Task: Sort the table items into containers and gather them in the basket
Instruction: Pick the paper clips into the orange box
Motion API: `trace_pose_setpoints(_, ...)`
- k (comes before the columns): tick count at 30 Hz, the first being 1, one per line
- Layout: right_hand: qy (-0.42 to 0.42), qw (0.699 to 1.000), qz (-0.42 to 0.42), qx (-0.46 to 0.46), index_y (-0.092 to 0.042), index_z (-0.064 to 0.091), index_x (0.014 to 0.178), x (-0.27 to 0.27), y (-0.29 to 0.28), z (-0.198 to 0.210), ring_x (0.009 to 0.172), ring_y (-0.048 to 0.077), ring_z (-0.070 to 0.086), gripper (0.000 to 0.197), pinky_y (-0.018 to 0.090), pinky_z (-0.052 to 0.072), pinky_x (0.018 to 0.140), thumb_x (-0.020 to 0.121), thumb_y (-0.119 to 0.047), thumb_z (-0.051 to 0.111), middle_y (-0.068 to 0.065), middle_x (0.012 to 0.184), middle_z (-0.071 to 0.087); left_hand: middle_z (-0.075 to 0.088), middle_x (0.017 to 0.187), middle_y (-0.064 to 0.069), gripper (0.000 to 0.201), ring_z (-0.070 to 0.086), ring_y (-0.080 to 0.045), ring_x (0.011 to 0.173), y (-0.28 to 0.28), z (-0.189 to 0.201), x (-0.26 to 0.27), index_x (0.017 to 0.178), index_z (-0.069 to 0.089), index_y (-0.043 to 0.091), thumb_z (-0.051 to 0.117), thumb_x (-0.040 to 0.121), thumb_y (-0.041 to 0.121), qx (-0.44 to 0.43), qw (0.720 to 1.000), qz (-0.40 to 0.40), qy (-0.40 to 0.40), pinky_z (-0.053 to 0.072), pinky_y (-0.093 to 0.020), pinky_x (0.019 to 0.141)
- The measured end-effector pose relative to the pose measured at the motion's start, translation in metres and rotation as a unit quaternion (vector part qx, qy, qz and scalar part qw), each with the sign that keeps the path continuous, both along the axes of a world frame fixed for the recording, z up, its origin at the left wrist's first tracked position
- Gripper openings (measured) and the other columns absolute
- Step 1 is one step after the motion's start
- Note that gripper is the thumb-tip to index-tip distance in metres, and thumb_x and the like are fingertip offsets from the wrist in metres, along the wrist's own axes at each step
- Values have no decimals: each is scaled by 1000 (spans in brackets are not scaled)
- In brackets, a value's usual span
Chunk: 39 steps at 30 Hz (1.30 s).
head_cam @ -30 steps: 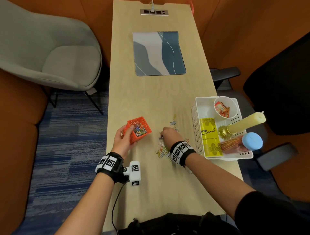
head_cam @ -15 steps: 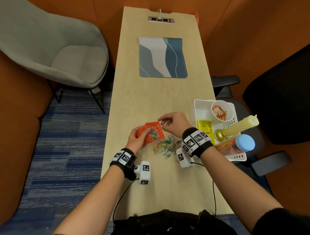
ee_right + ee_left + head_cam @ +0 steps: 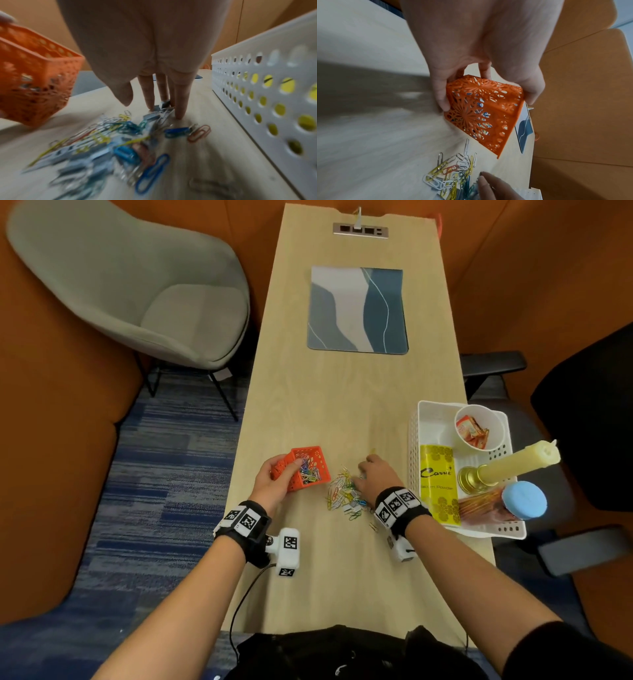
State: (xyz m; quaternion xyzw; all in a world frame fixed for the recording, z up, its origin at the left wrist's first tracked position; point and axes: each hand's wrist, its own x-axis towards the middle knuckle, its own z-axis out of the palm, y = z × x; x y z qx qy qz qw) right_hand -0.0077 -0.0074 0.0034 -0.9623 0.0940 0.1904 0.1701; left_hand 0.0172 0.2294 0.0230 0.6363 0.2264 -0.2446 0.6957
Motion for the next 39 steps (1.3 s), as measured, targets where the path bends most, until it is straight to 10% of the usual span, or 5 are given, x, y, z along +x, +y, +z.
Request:
trace_pose_setpoints(14, 9, 985, -143, 94, -8, 80, 87, -9, 4, 5, 77, 13, 63, 11, 22, 52, 76, 78, -13, 80, 6, 92, 75, 66, 121, -10, 48, 67, -25, 109, -13, 12, -16, 129, 57, 21, 77, 86, 34, 5, 999, -40, 10, 56, -48, 96)
trace_pose_setpoints(20, -44, 918, -271, 285, -8, 79, 82, -16, 0, 40, 78, 23, 73, 11, 34, 60, 82, 73, -10, 85, 9, 85, 75, 69, 120, -11, 49, 68, -24, 107, -22, 11, -17, 125, 60, 20, 80, 83, 35, 10, 999, -39, -6, 56, -44, 97)
trace_pose_setpoints(25, -12, 891, -159, 426, -5, 74, 103, -4, 17, 94, 72, 27, 74, 28, 33, 61, 65, 76, -4, 82, 11, 91, 74, 69, 115, -6, 46, 69, -20, 99, -34, 13, -21, 123, 60, 24, 78, 84, 41, 13, 998, -58, 0, 60, -42, 89)
trace_pose_setpoints(32, -88, 936, -260, 219, -15, 74, 98, 6, 6, 54, 75, 24, 71, 22, 37, 61, 70, 88, -2, 60, 15, 96, 73, 69, 117, -6, 48, 68, -18, 98, -29, 15, -24, 126, 59, 22, 76, 86, 41, 13, 999, -41, 0, 57, -29, 73)
trace_pose_setpoints(39, 39, 998, -48, -27, -24, 52, 136, -31, 22, 0, 117, 30, 50, 64, 38, 48, 100, 79, -36, 77, 9, 130, 42, 67, 120, -12, 48, 68, -22, 100, -8, 9, -26, 131, 56, 17, 74, 89, 33, -11, 999, 9, 40, 60, -25, 61)
